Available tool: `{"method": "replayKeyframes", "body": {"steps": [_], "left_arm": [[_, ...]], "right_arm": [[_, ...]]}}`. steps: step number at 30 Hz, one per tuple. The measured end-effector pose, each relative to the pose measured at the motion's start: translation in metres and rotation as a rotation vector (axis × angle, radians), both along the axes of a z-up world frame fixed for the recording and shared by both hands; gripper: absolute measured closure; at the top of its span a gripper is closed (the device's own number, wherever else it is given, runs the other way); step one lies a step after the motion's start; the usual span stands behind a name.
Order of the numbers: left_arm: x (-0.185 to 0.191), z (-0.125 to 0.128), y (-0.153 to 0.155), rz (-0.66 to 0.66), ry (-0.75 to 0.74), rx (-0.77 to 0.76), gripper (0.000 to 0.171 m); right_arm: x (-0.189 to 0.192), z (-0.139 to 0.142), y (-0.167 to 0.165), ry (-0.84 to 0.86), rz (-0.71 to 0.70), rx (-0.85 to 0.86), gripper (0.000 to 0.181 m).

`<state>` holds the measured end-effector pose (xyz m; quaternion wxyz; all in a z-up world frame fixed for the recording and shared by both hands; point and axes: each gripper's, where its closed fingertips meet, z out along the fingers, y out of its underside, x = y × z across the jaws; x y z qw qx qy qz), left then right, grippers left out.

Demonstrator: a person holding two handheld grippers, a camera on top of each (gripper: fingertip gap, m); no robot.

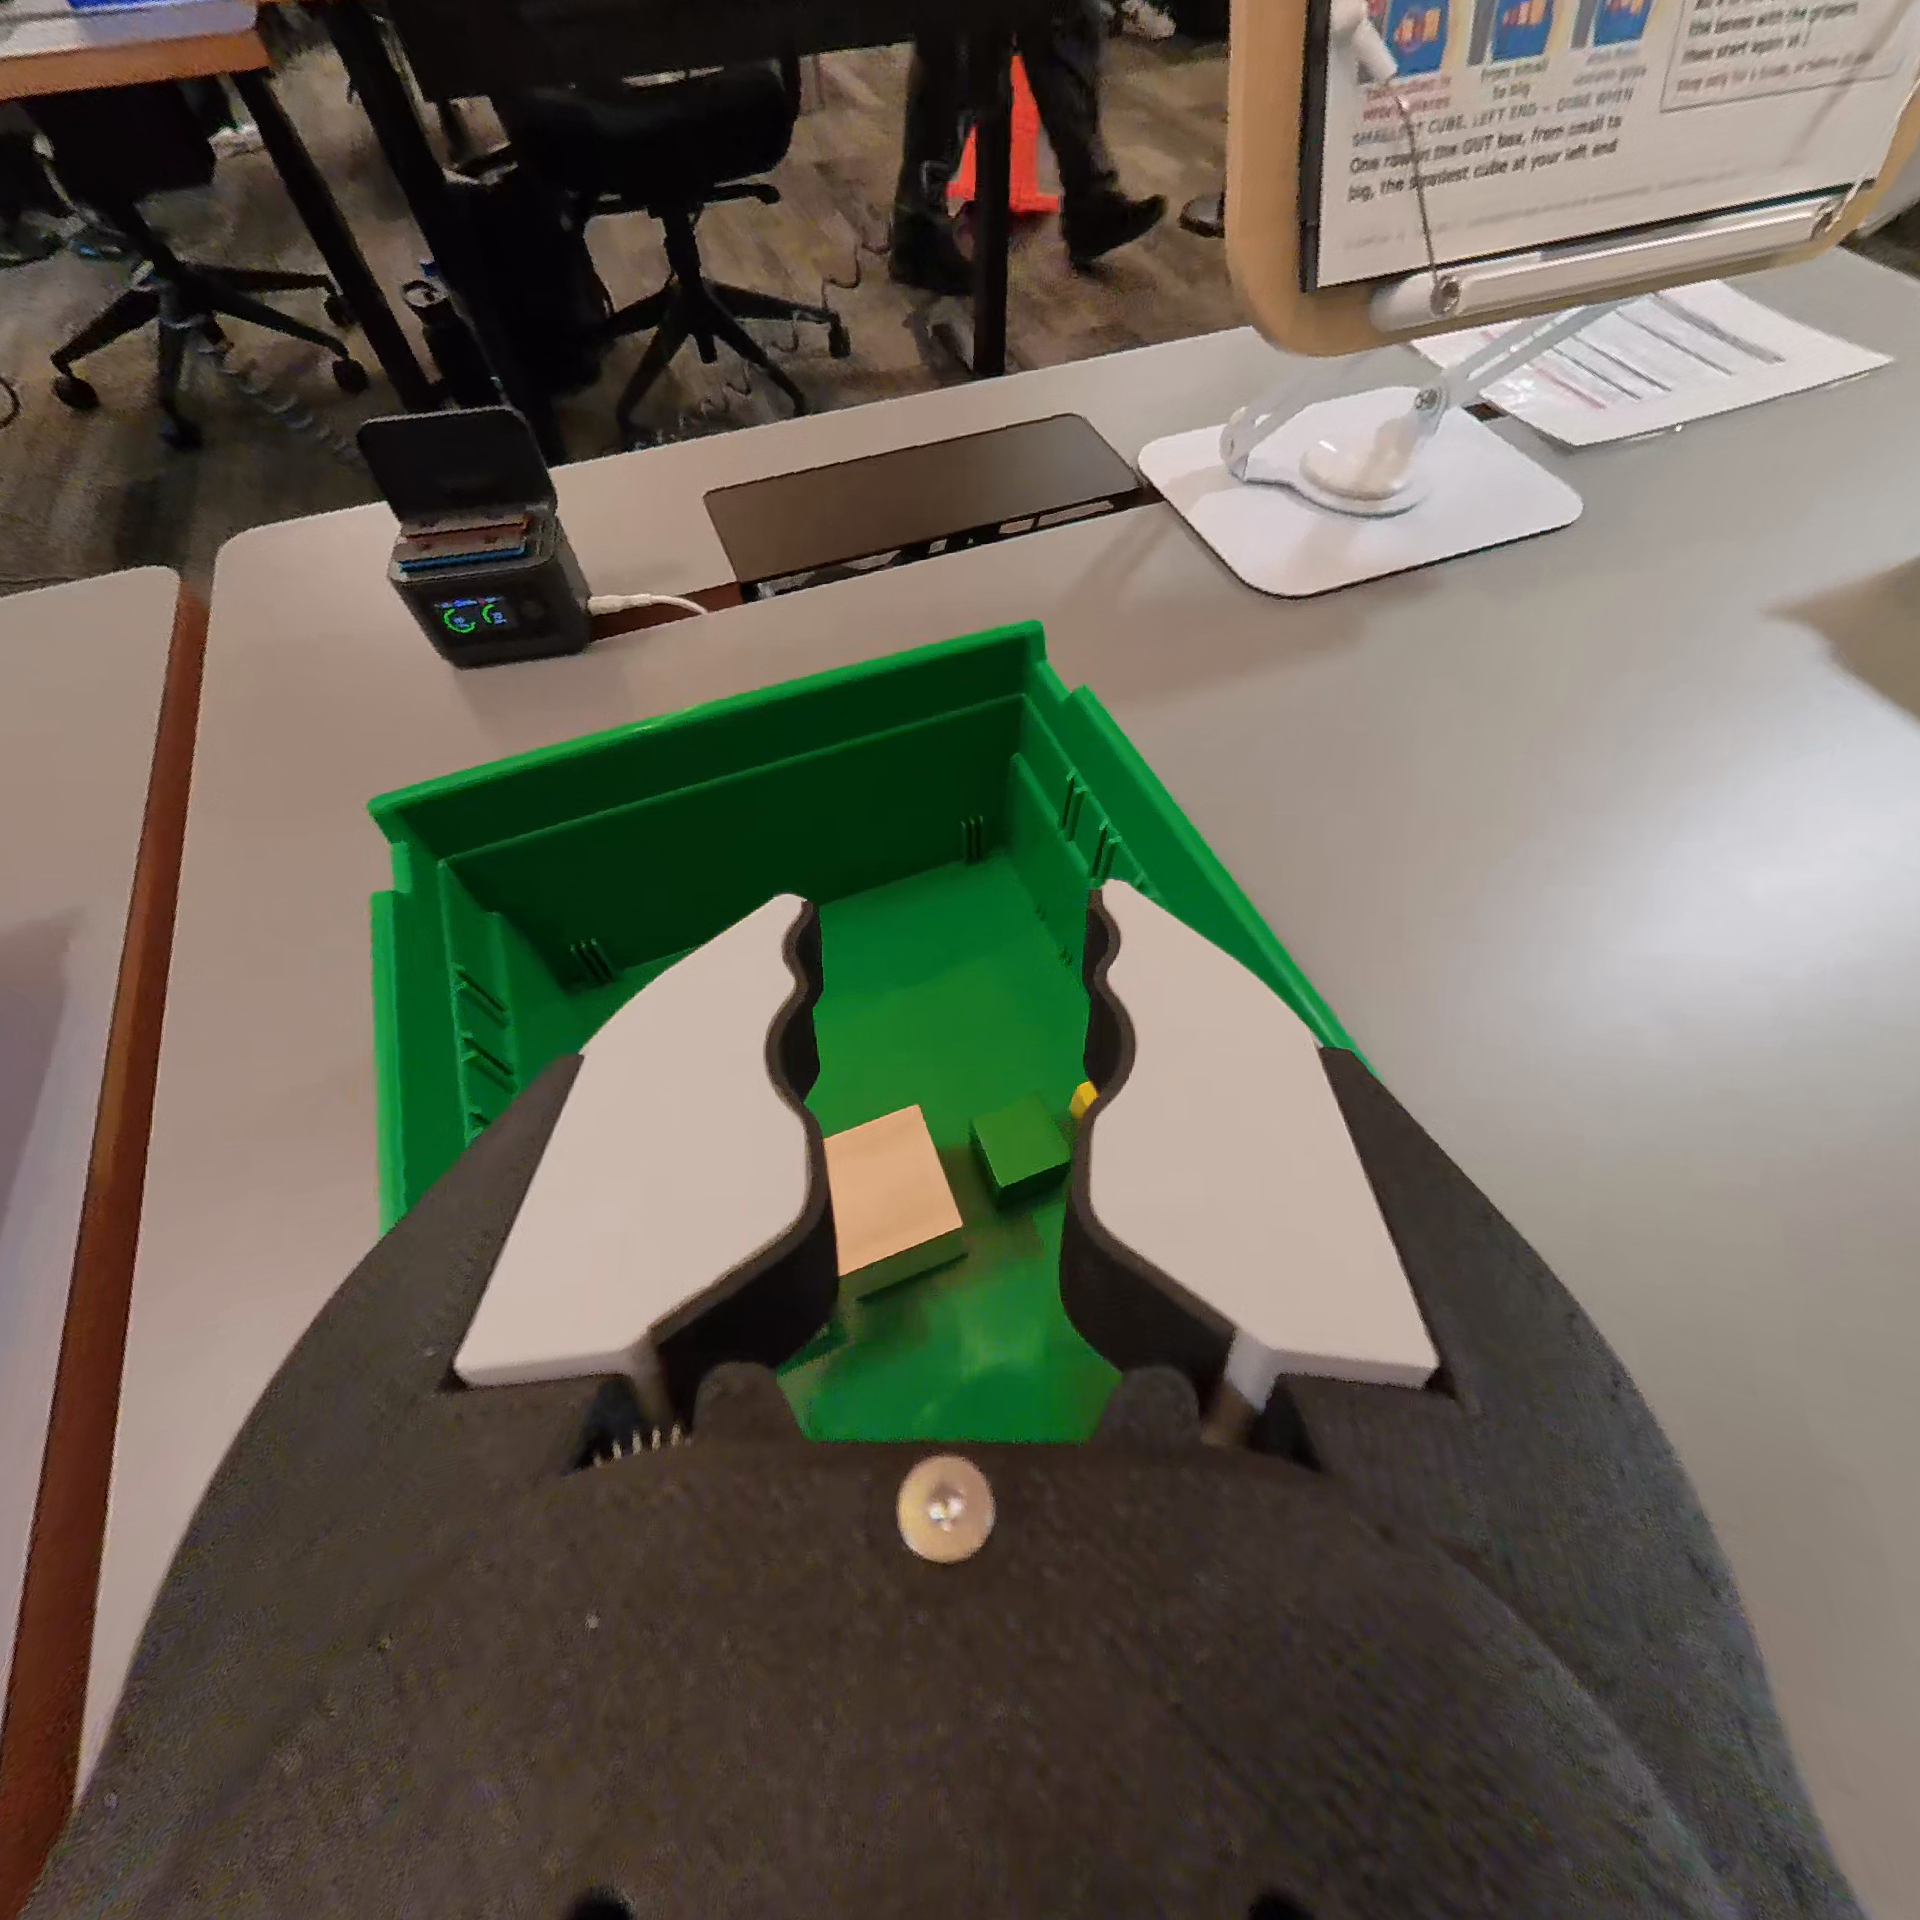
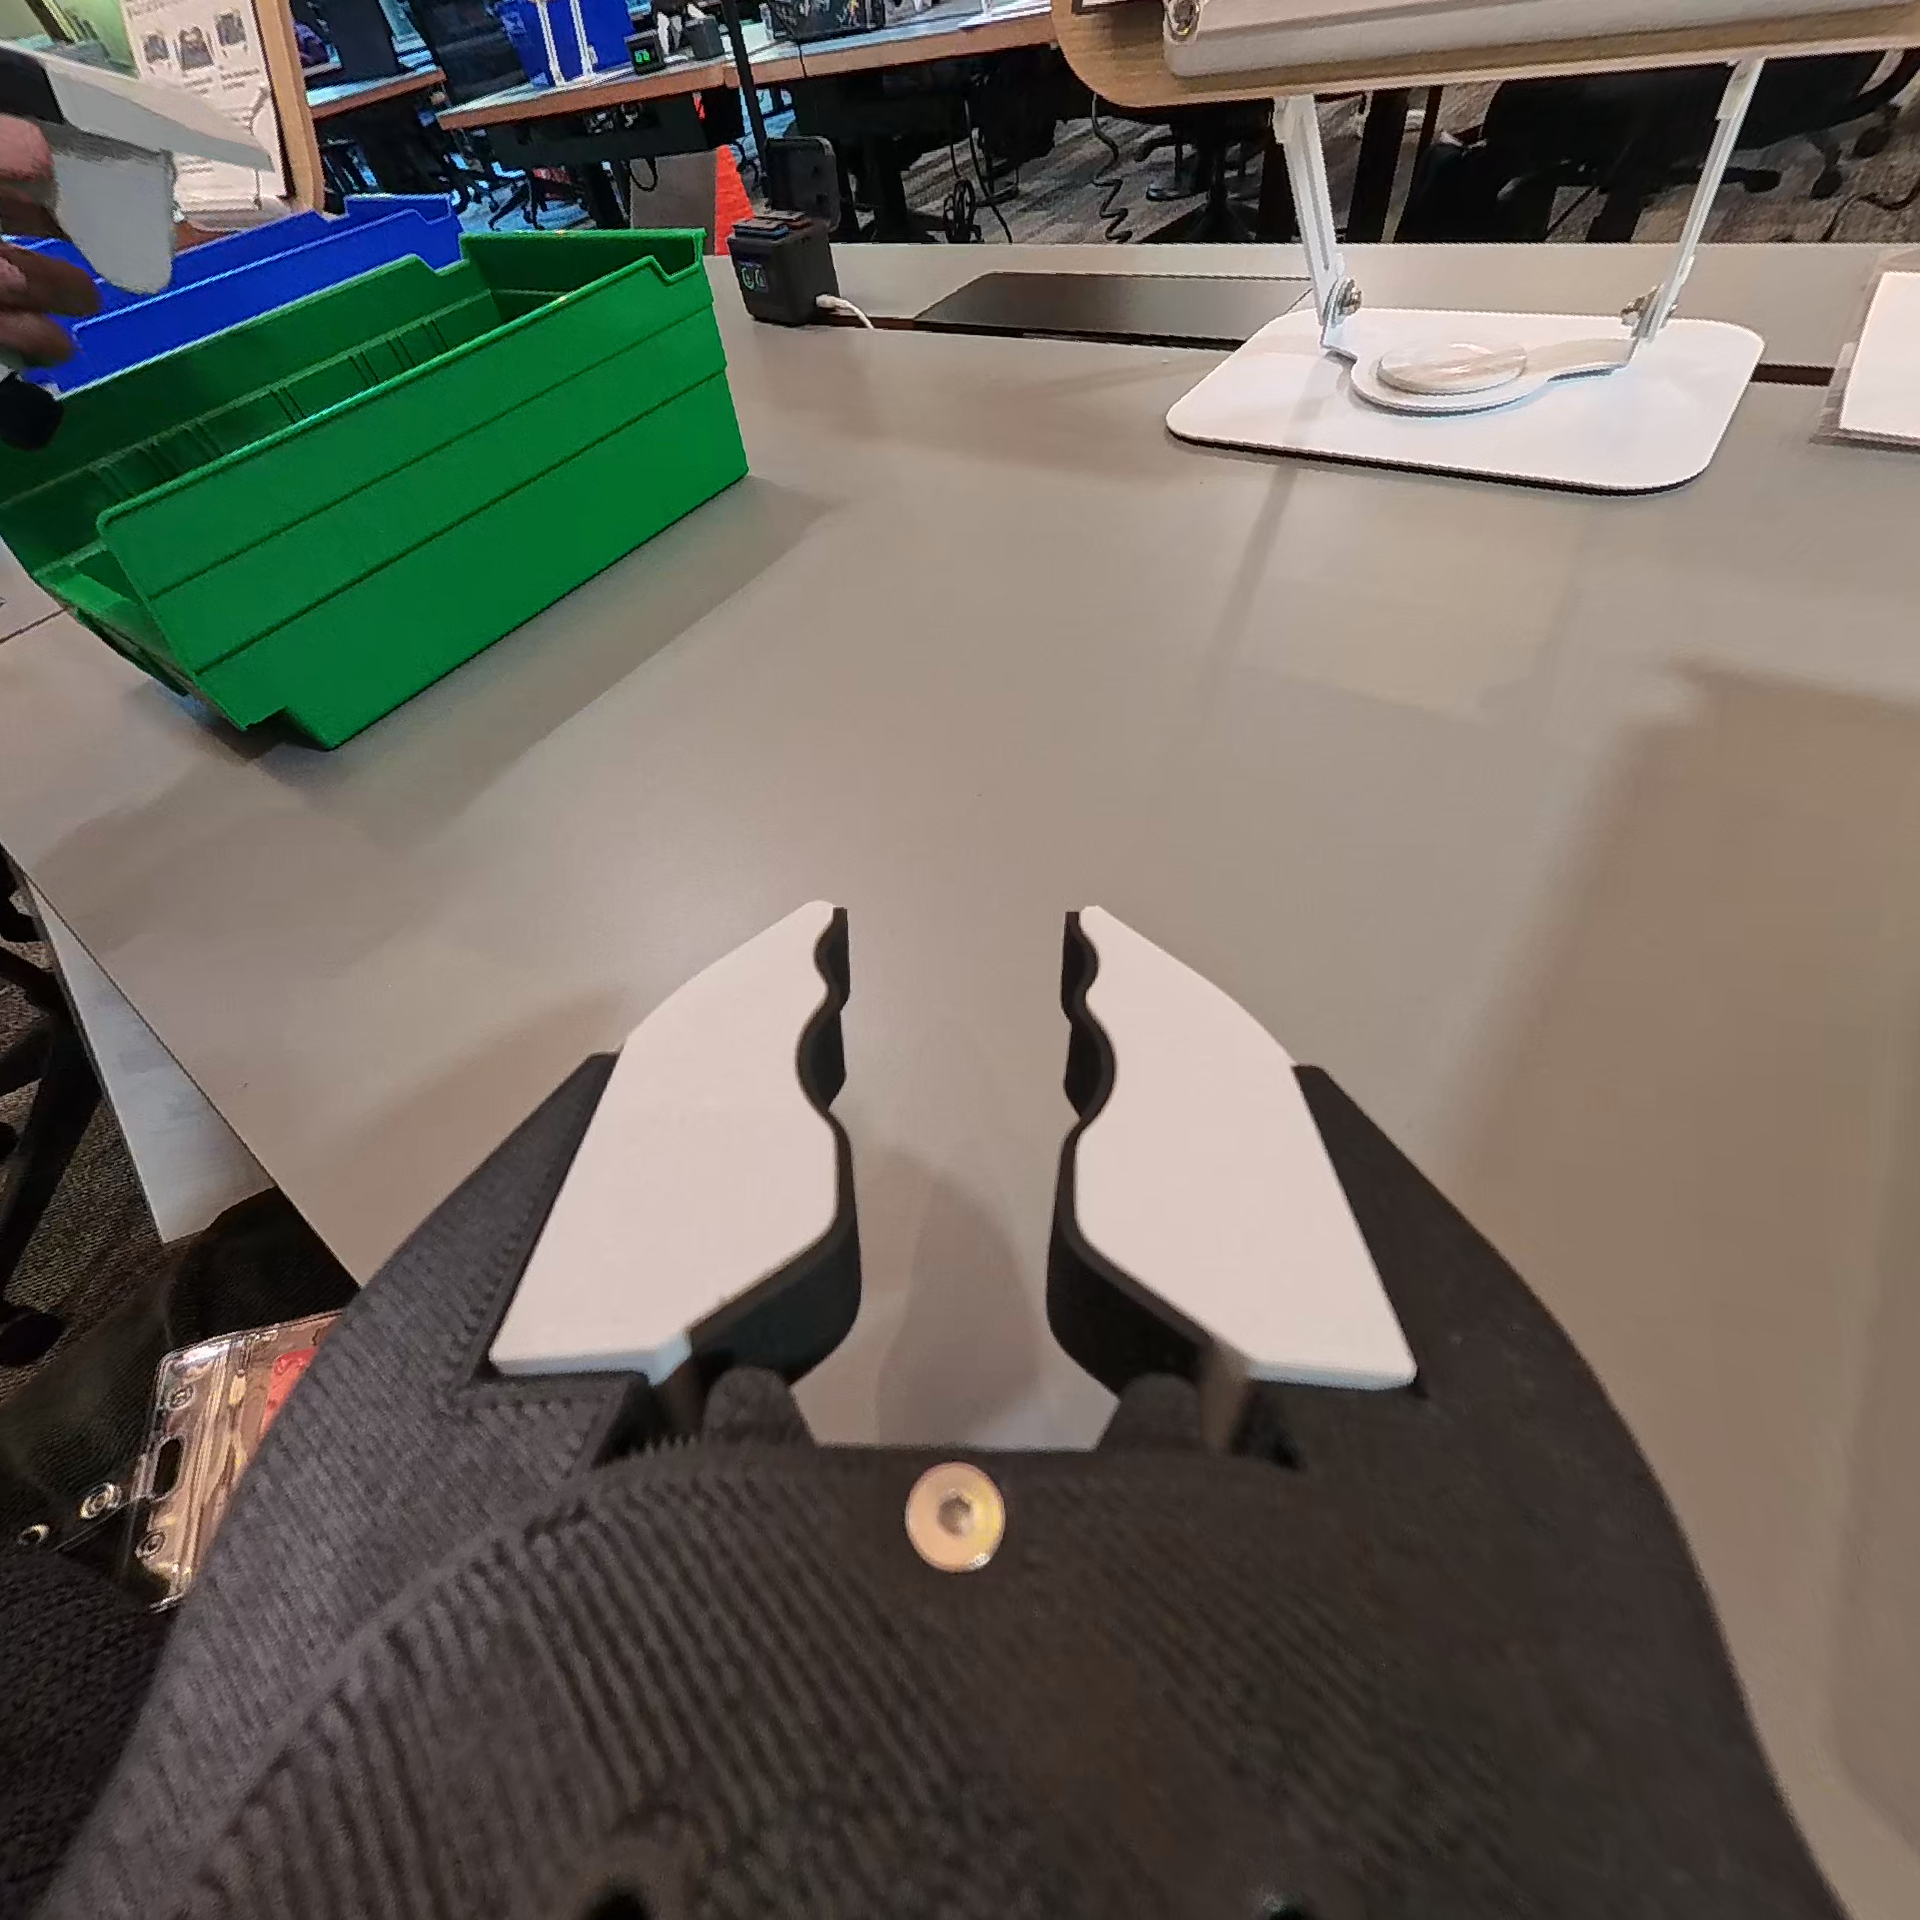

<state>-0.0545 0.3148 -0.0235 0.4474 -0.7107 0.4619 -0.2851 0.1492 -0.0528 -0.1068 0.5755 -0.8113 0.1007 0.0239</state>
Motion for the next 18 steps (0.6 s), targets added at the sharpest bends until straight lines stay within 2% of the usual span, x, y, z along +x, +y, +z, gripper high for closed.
{"method": "replayKeyframes", "body": {"steps": [14,18], "left_arm": [[-0.003,-0.004,-0.001,-0.004,0.031,-0.004,0.124],[0.002,0.012,-0.006,-0.028,-0.098,-0.077,0.124]], "right_arm": [[0.000,-0.002,0.001,0.002,-0.001,-0.005,0.141],[0.000,-0.002,0.001,0.001,-0.001,-0.006,0.141]]}}
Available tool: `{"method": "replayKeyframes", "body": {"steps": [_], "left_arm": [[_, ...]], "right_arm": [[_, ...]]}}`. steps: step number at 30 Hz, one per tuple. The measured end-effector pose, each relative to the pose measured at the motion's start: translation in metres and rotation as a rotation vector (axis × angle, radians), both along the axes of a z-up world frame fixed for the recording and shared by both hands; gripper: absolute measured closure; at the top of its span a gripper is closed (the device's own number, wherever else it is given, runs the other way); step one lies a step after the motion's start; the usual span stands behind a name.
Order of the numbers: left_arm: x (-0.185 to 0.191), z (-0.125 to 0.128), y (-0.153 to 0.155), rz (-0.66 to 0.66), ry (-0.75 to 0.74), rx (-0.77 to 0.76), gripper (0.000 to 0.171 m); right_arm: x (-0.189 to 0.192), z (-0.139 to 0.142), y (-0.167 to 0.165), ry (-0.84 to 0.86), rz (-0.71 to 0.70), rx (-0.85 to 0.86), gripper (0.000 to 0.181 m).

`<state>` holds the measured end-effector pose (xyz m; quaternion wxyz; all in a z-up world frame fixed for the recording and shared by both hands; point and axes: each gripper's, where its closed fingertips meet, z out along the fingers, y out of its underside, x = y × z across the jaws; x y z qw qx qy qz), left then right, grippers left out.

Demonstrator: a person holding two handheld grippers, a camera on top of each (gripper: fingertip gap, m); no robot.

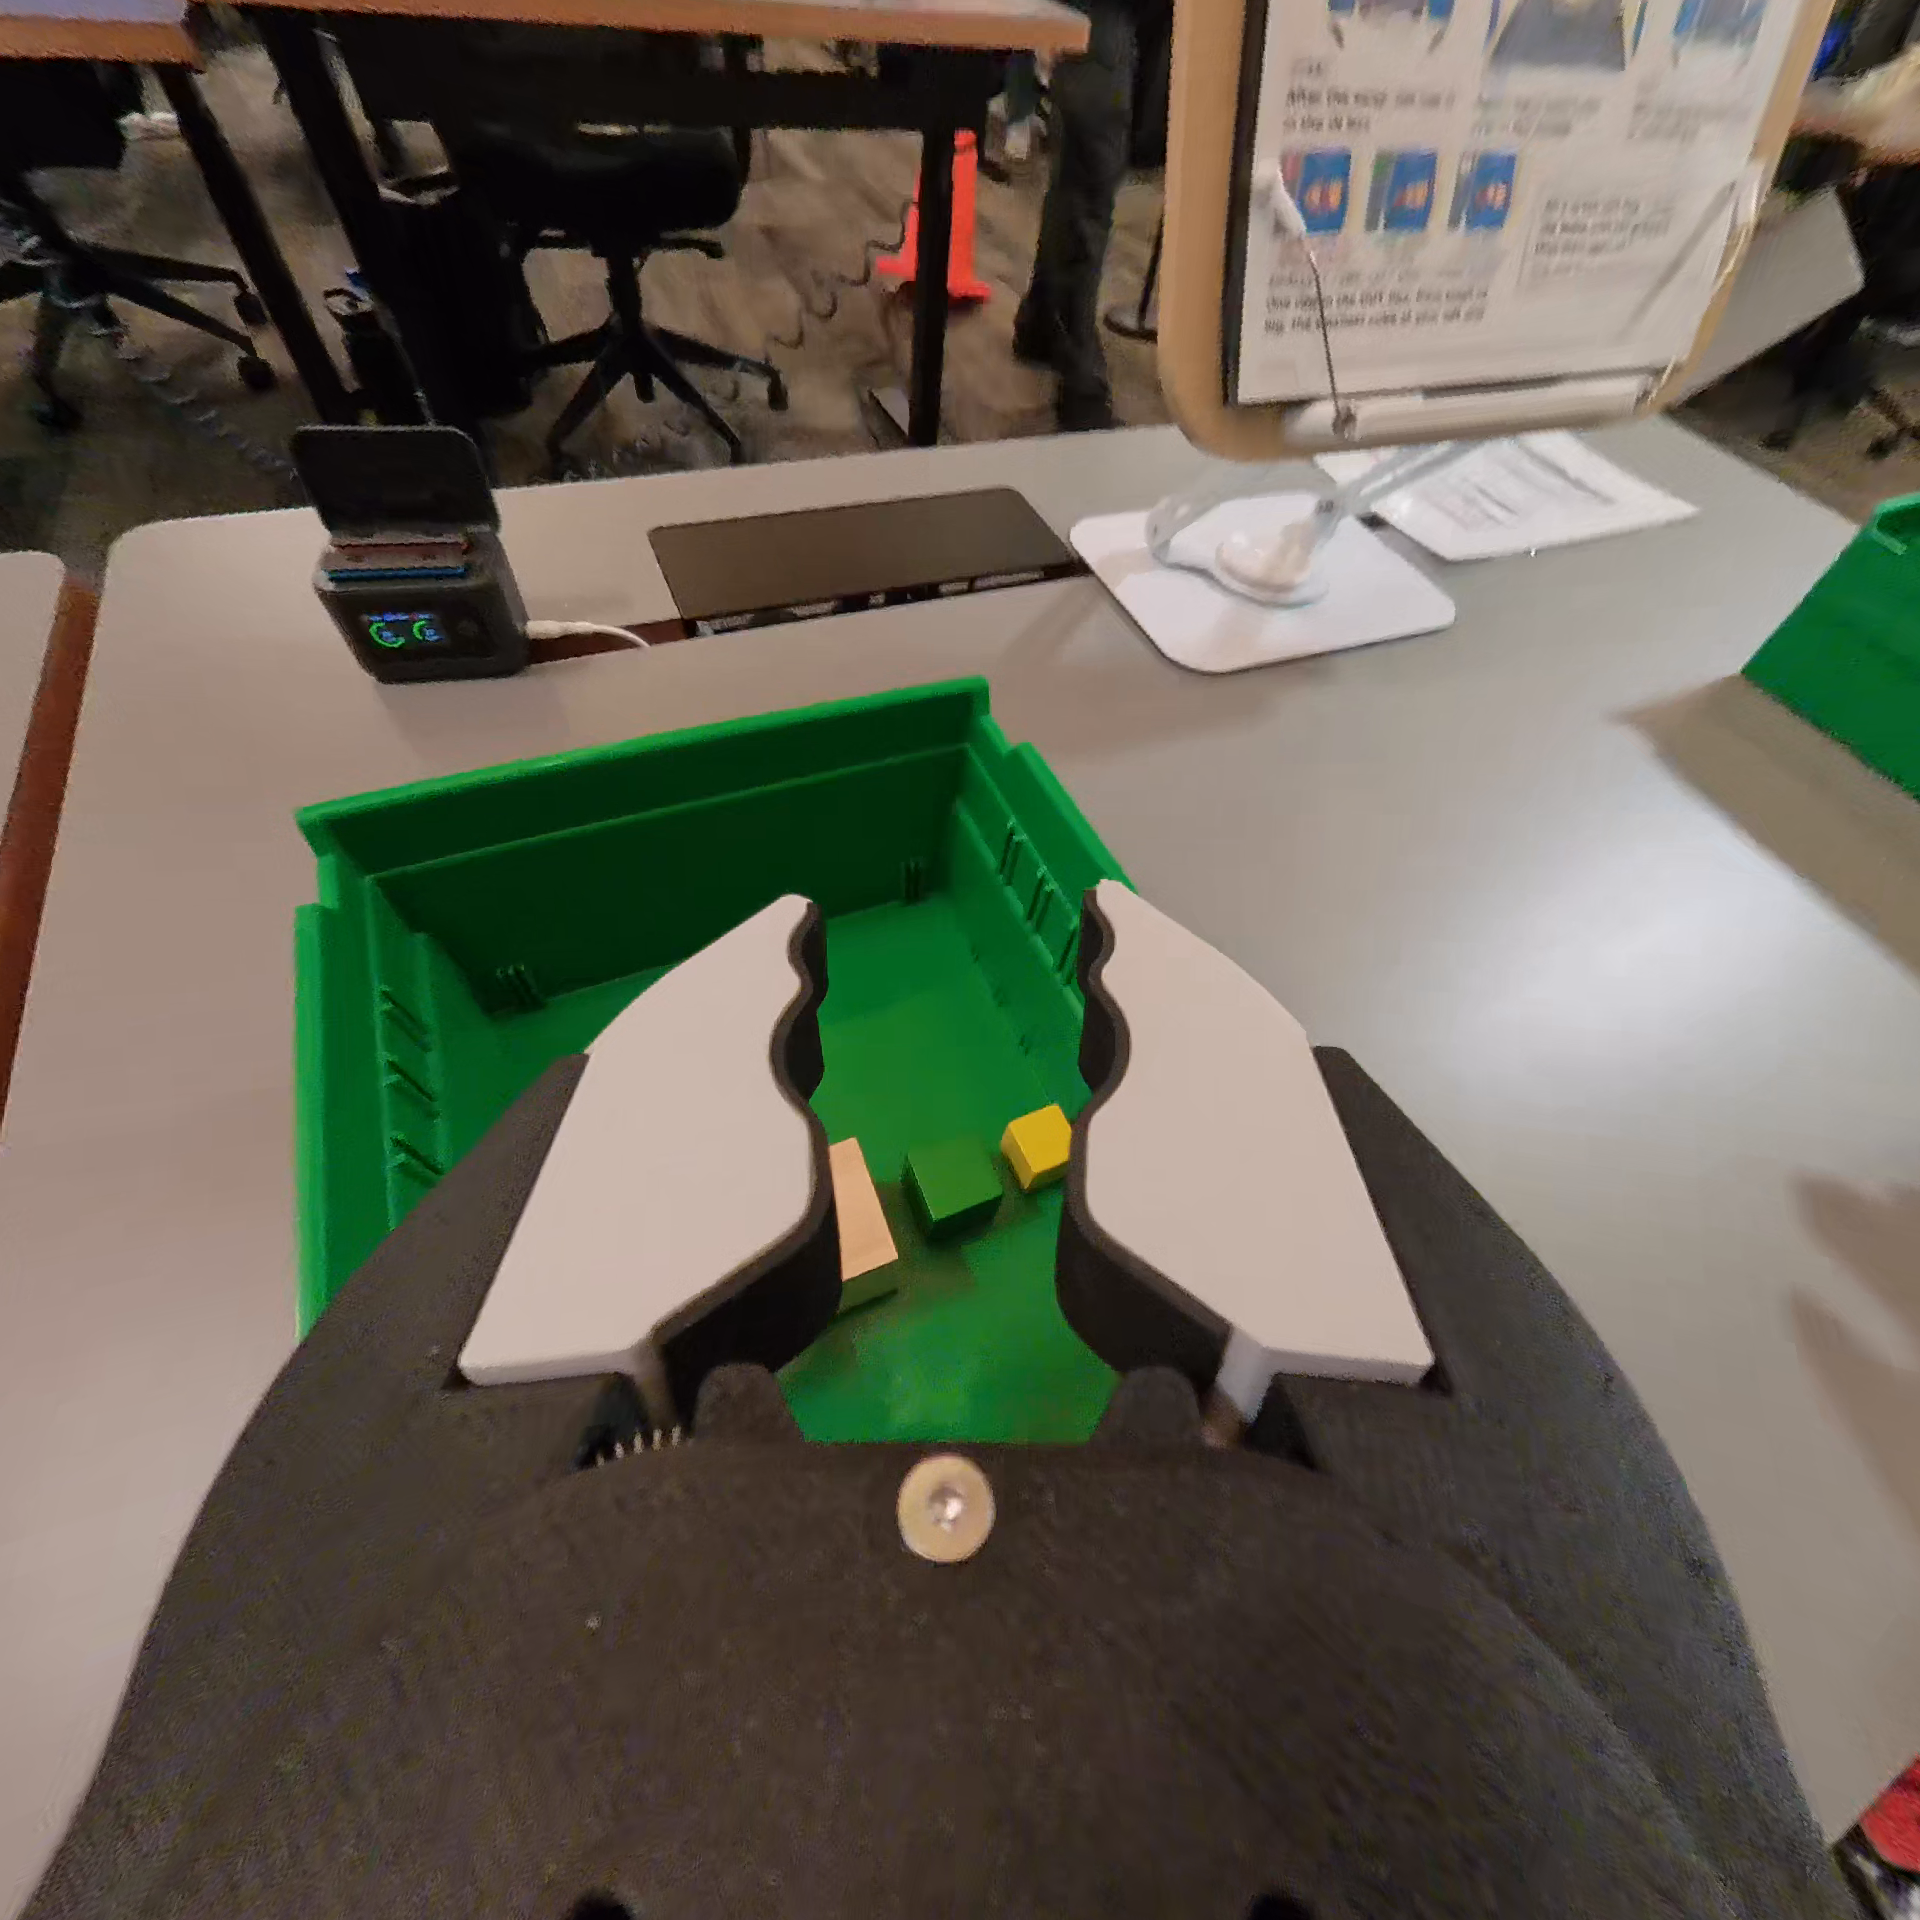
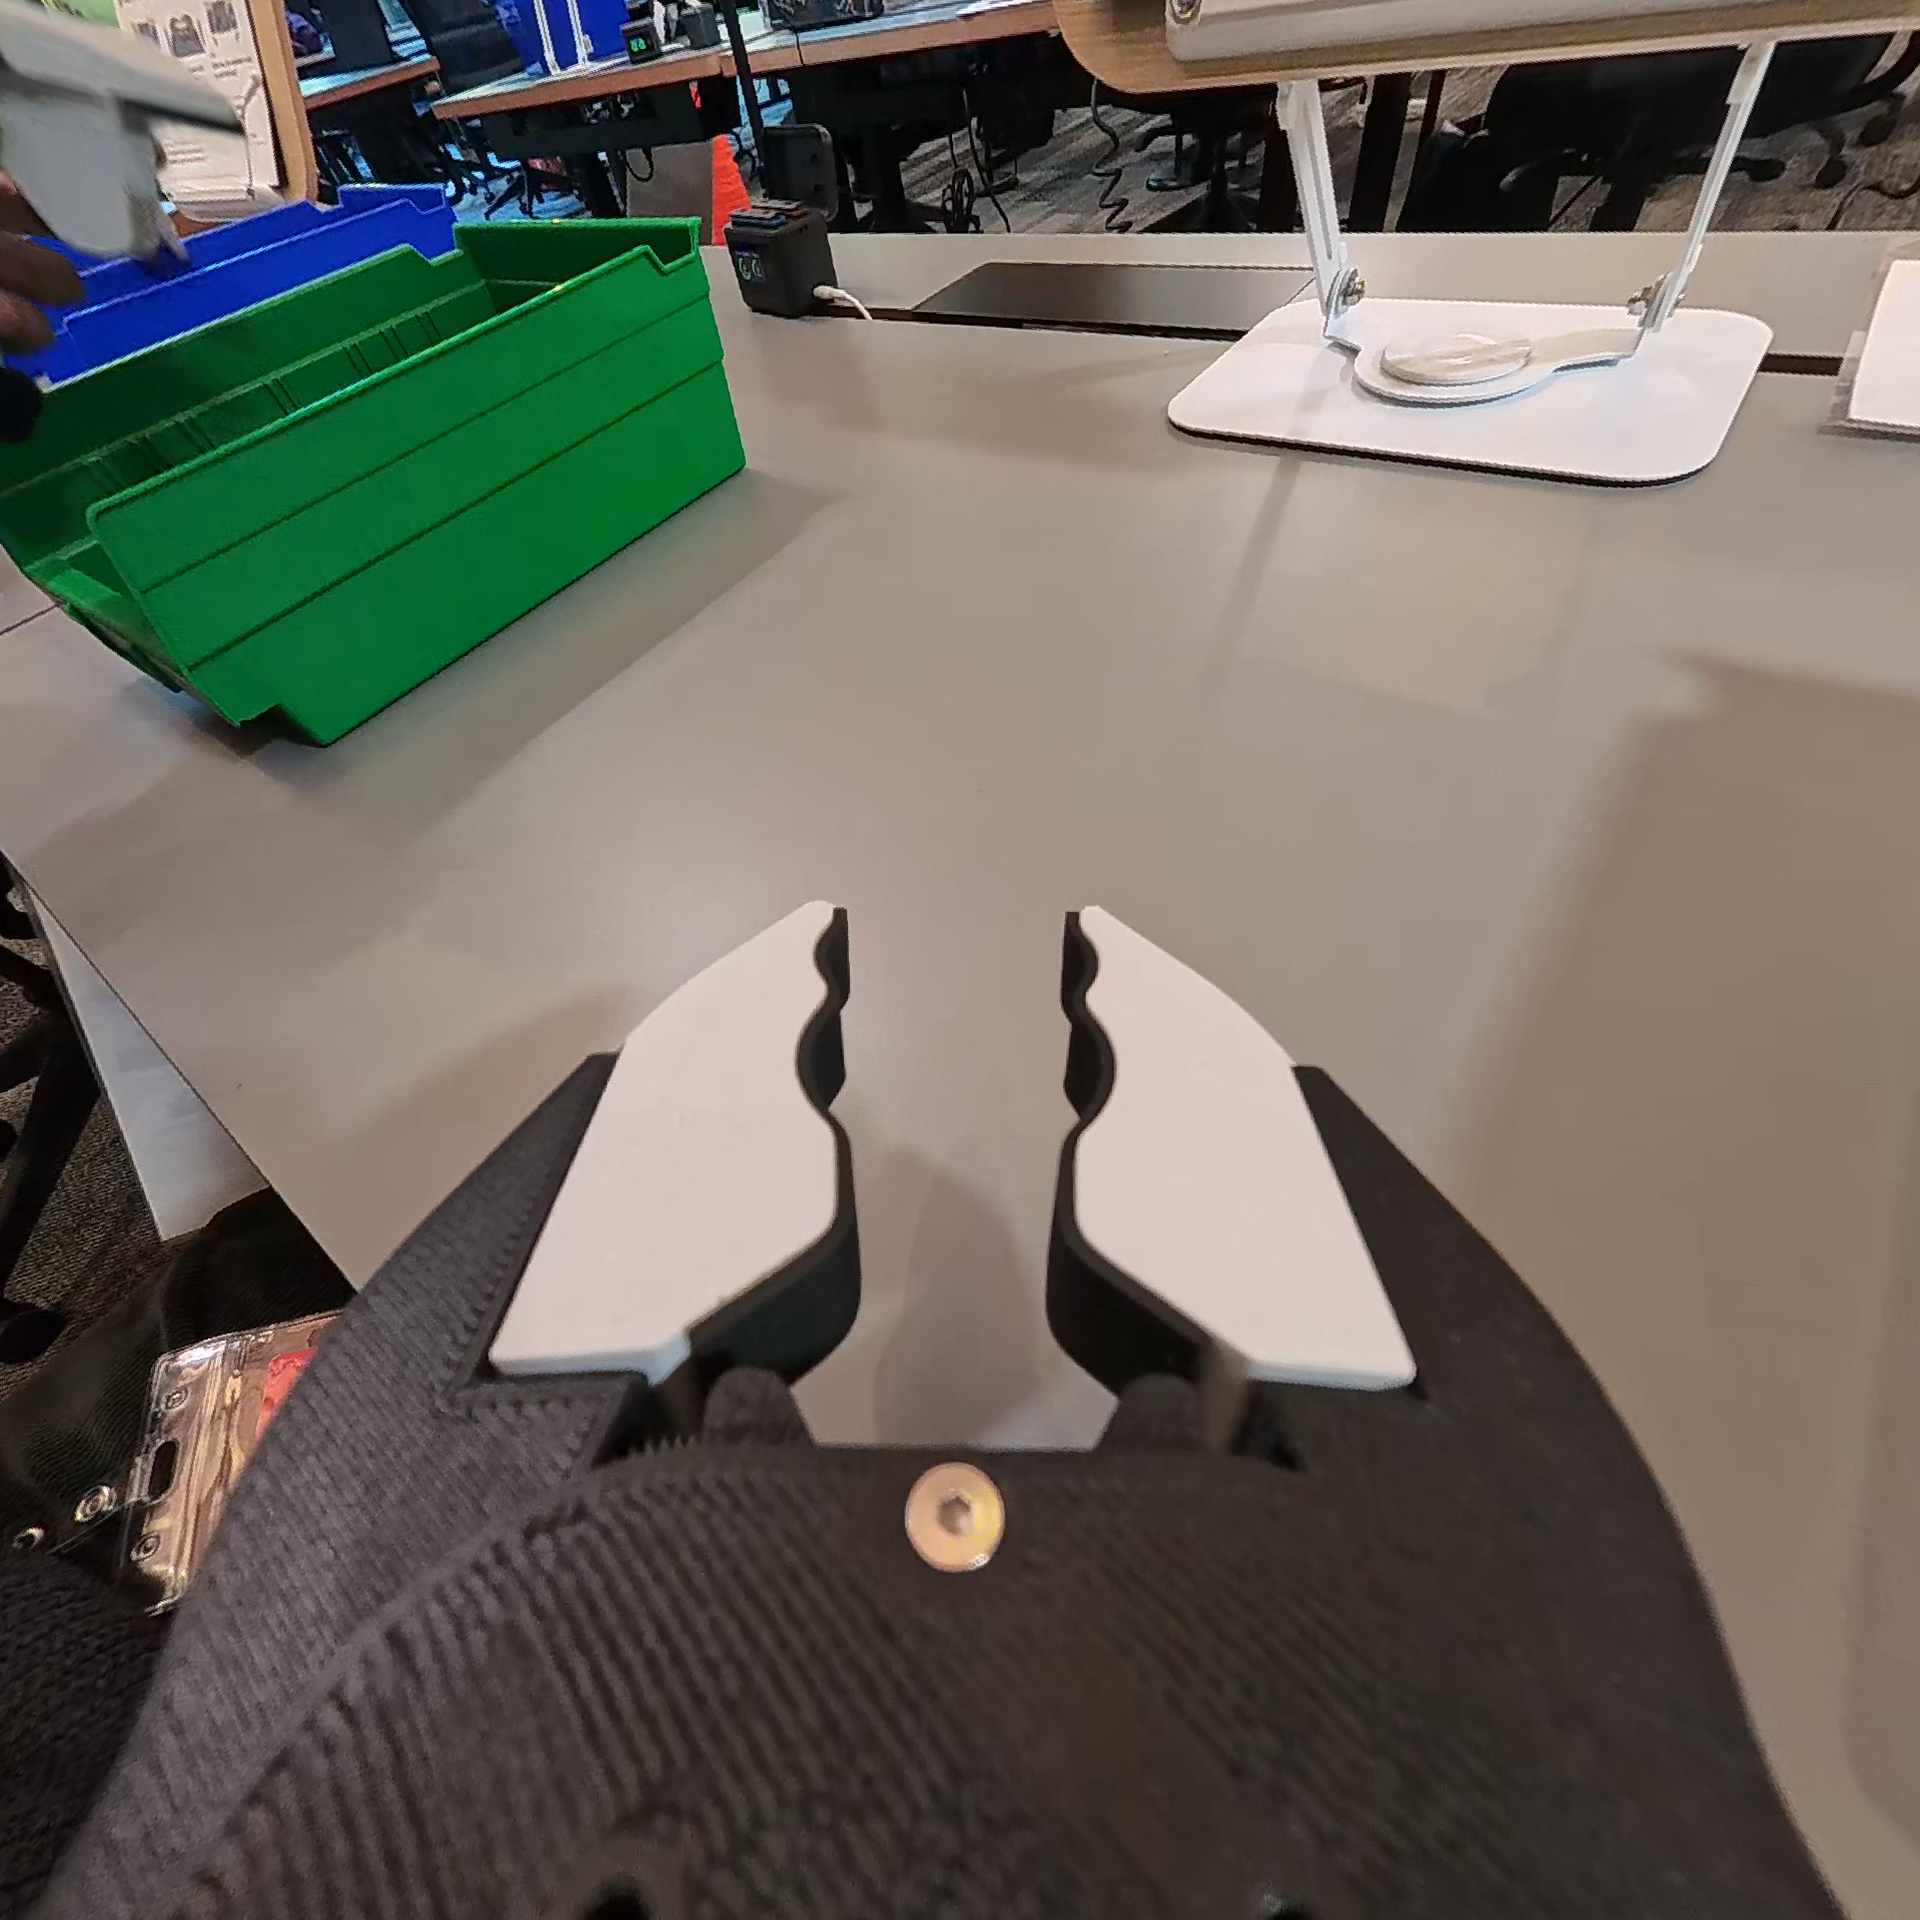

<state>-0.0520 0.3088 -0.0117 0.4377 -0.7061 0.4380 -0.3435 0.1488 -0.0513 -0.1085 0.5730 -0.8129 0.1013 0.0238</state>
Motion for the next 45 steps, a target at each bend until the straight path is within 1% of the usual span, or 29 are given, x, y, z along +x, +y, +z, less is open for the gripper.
{"method": "replayKeyframes", "body": {"steps": [2,4,6,16,26,45], "left_arm": [[-0.003,0.001,0.004,0.030,0.016,0.022,0.125],[-0.006,-0.004,0.006,0.044,0.063,0.048,0.125],[-0.006,-0.008,0.006,0.042,0.080,0.045,0.125],[-0.006,-0.001,0.006,0.031,0.010,-0.014,0.129],[-0.005,-0.010,0.007,0.035,0.056,-0.008,0.131],[-0.004,-0.016,0.008,0.048,0.090,0.003,0.131]], "right_arm": [[0.000,0.000,0.000,0.000,0.000,-0.001,0.141],[0.000,0.000,0.000,0.002,0.000,-0.001,0.141],[0.000,0.000,0.000,0.003,0.001,-0.001,0.141],[0.000,-0.001,0.001,0.009,0.002,-0.001,0.141],[-0.002,-0.003,0.003,0.008,0.009,-0.008,0.141],[-0.002,-0.002,0.002,0.010,0.010,-0.005,0.141]]}}
